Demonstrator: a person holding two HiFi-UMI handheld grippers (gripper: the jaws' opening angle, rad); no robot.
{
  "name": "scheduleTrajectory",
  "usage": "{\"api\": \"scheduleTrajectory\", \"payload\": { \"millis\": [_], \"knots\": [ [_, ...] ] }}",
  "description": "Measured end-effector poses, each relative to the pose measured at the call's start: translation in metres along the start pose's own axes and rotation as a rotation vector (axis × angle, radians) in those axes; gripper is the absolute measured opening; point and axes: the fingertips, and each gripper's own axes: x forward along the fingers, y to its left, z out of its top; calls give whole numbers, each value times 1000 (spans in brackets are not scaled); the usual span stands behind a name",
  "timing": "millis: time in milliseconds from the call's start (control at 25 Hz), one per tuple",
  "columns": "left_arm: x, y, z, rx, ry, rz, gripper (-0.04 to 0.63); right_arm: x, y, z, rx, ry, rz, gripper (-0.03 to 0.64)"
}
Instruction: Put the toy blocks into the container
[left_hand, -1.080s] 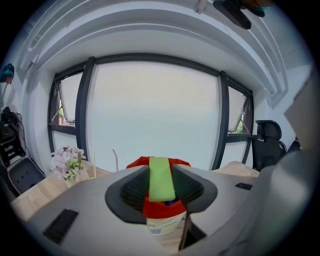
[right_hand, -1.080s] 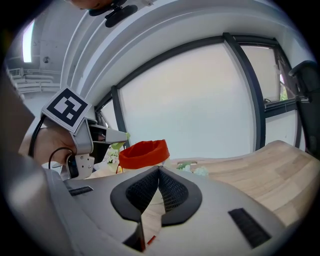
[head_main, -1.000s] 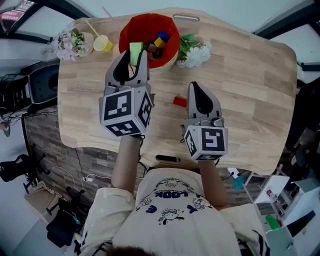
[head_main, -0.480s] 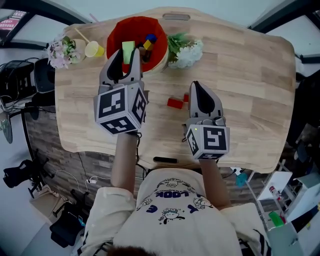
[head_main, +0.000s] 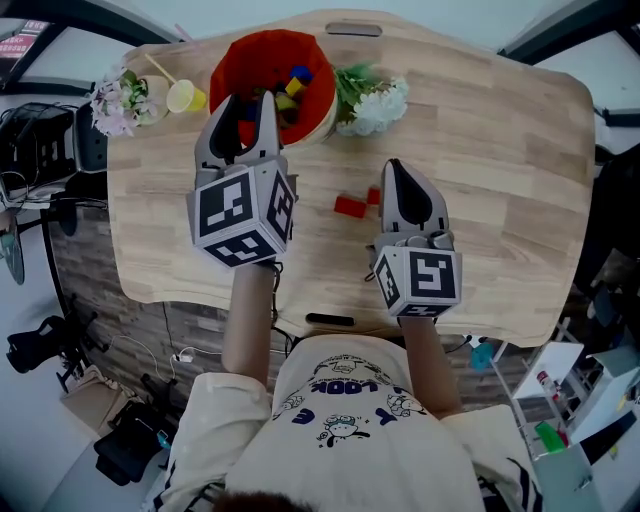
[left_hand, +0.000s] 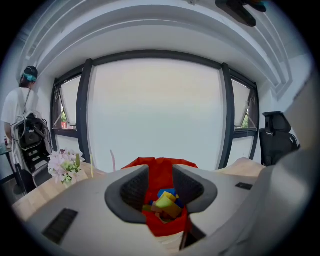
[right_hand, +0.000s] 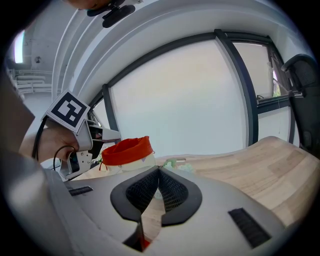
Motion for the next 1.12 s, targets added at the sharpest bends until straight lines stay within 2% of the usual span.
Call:
{"api": "scheduleTrajectory", "payload": {
  "millis": [200,280,600,880,1120],
  "knots": [
    [-3,3,2,-49,-23,-15,171,0,1,1,0,-1,2,3],
    [-6,5,5,-70,-40,-13,124,0,2,2,-3,-3,4,3],
    [-29,6,14,-149,-92,-46,72,-6,9,8,-19,-16,7,3],
    [-52,-4,10,-172,-95,-80,37,-17,14,11,-31,-27,6,3],
    [-68,-7,8,-192,-116,-97,32,-25,21,11,-44,-30,7,3]
  ]
}}
